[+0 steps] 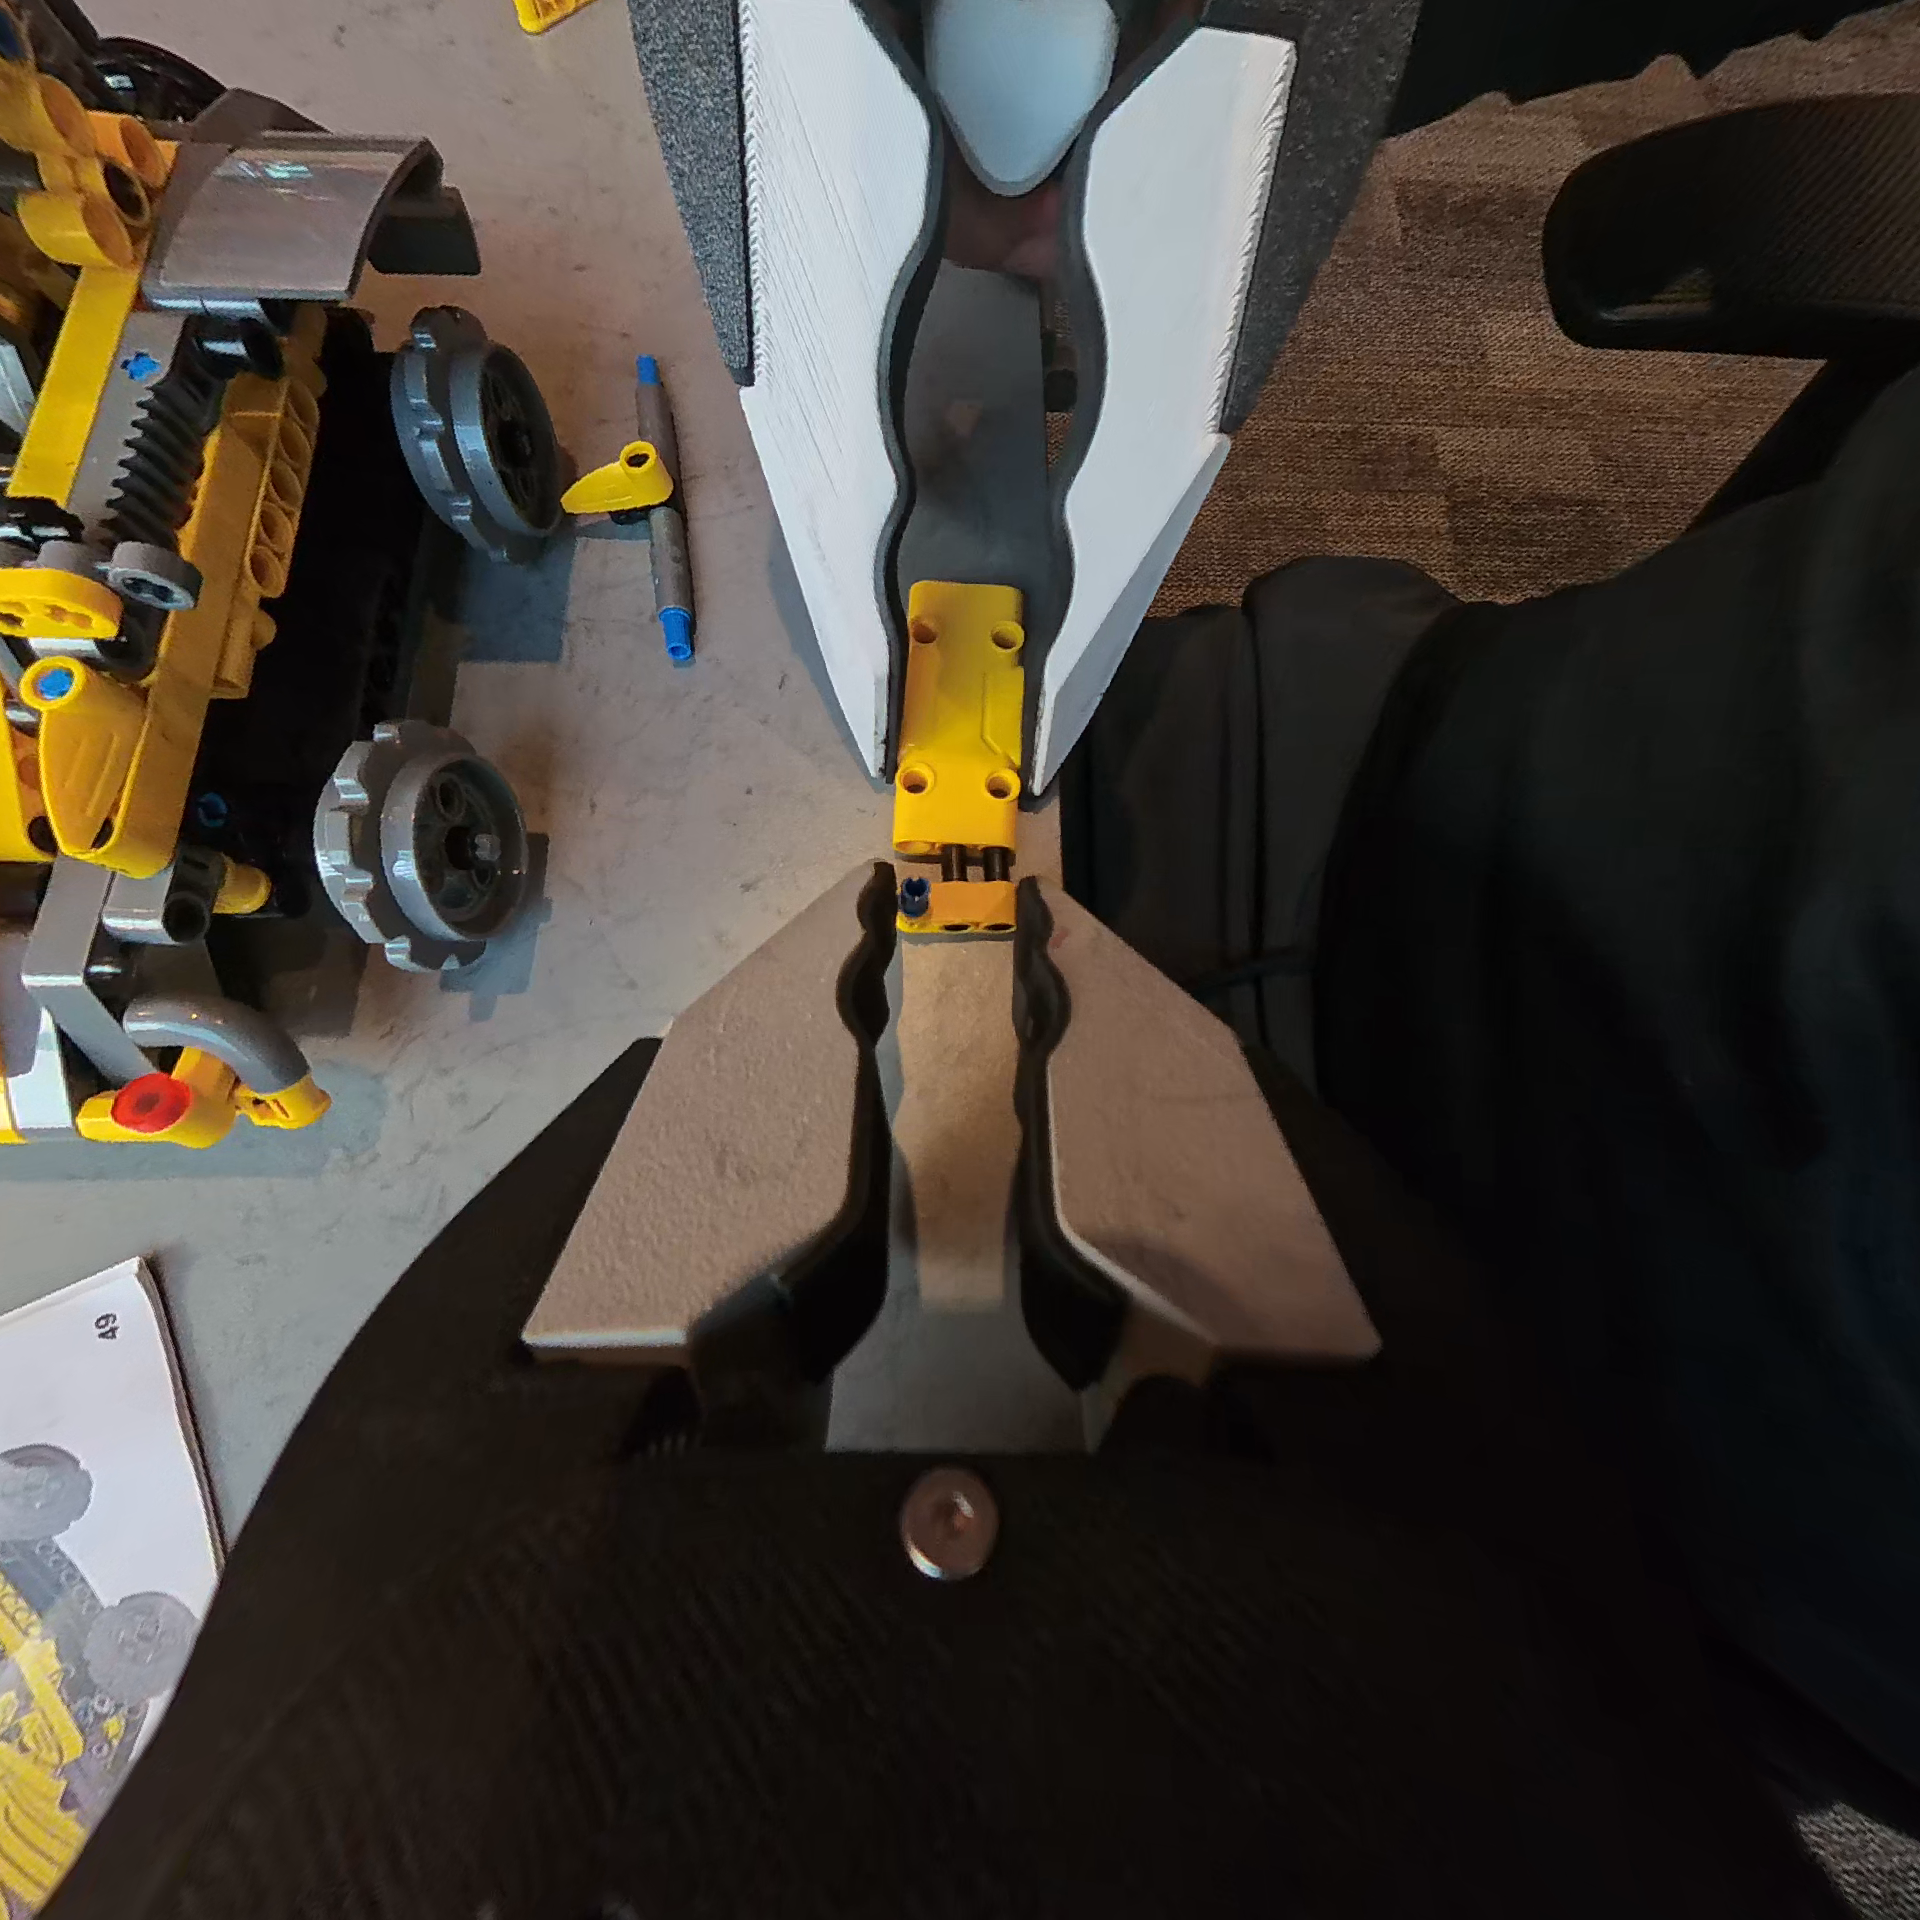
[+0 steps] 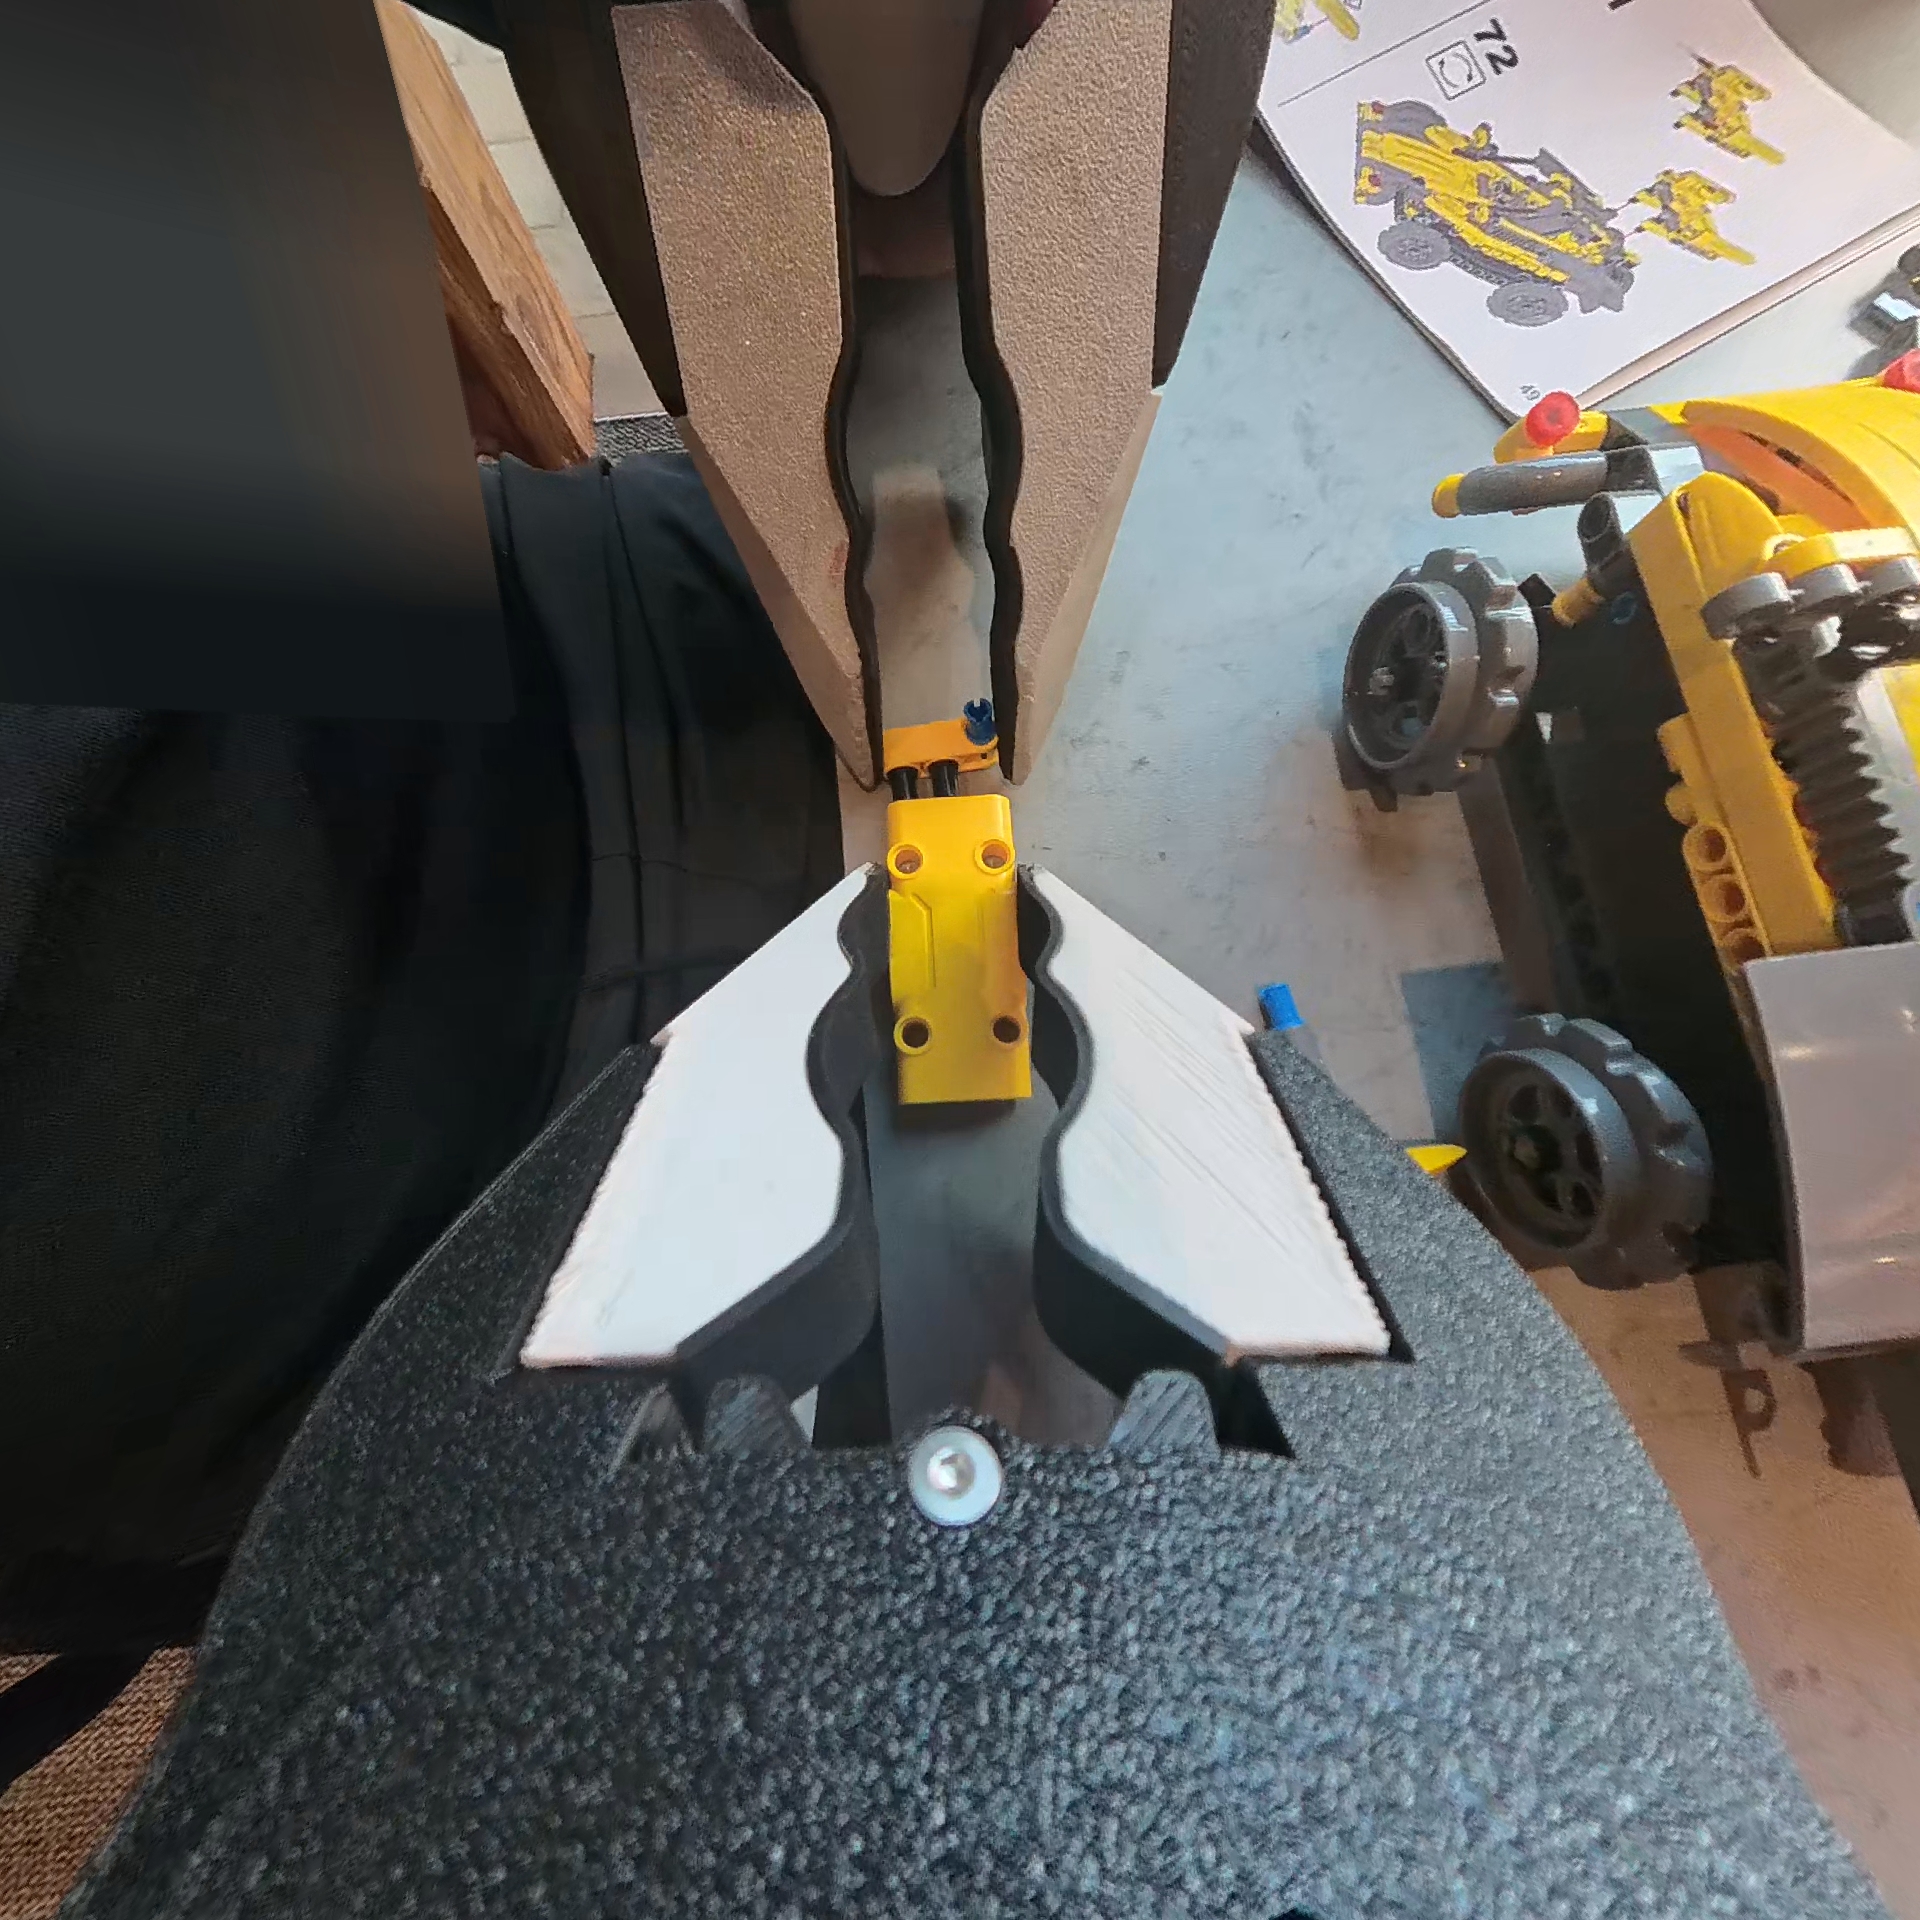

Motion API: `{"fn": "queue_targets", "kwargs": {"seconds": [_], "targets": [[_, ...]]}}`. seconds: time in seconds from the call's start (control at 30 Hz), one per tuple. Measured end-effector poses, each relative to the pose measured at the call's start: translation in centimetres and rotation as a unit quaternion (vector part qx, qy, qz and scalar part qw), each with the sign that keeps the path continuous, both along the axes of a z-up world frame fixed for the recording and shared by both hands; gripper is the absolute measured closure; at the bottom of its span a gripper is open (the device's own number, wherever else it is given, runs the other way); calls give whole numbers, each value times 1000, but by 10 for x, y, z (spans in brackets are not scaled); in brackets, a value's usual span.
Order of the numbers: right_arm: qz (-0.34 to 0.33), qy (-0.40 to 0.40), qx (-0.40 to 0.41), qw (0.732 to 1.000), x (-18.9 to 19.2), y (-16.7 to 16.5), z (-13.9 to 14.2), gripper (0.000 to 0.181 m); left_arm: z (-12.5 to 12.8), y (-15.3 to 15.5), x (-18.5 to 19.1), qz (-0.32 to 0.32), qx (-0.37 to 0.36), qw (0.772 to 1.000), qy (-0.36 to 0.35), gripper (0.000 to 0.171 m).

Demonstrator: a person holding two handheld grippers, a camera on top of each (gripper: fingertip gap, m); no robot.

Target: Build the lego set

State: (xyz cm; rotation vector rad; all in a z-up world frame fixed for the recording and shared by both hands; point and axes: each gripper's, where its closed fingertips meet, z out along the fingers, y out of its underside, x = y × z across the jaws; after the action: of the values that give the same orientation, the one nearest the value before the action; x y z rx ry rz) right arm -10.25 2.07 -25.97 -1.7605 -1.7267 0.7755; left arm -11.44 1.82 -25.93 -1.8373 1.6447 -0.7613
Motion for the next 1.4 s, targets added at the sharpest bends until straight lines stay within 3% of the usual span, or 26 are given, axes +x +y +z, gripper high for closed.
{"fn": "queue_targets", "kwargs": {"seconds": [0.23,0.47,0.73,0.93,1.2,1.4], "targets": [[-2,-2,-1,1000,0,0,0,157,0,0,0,8,-11,1000,7,152],[-9,-25,-1,1000,-1,1,0,158,-1,2,-2,11,2,998,67,152],[3,-48,53,997,-2,3,2,158,-1,2,-3,6,-2,993,116,152],[3,-32,51,998,-3,3,2,158,-2,3,-4,4,6,989,146,152],[13,-15,2,1000,-2,6,0,158,-2,6,1,52,-41,994,87,153],[18,-33,55,998,-4,8,0,159,0,10,6,88,-82,992,28,154]]}}
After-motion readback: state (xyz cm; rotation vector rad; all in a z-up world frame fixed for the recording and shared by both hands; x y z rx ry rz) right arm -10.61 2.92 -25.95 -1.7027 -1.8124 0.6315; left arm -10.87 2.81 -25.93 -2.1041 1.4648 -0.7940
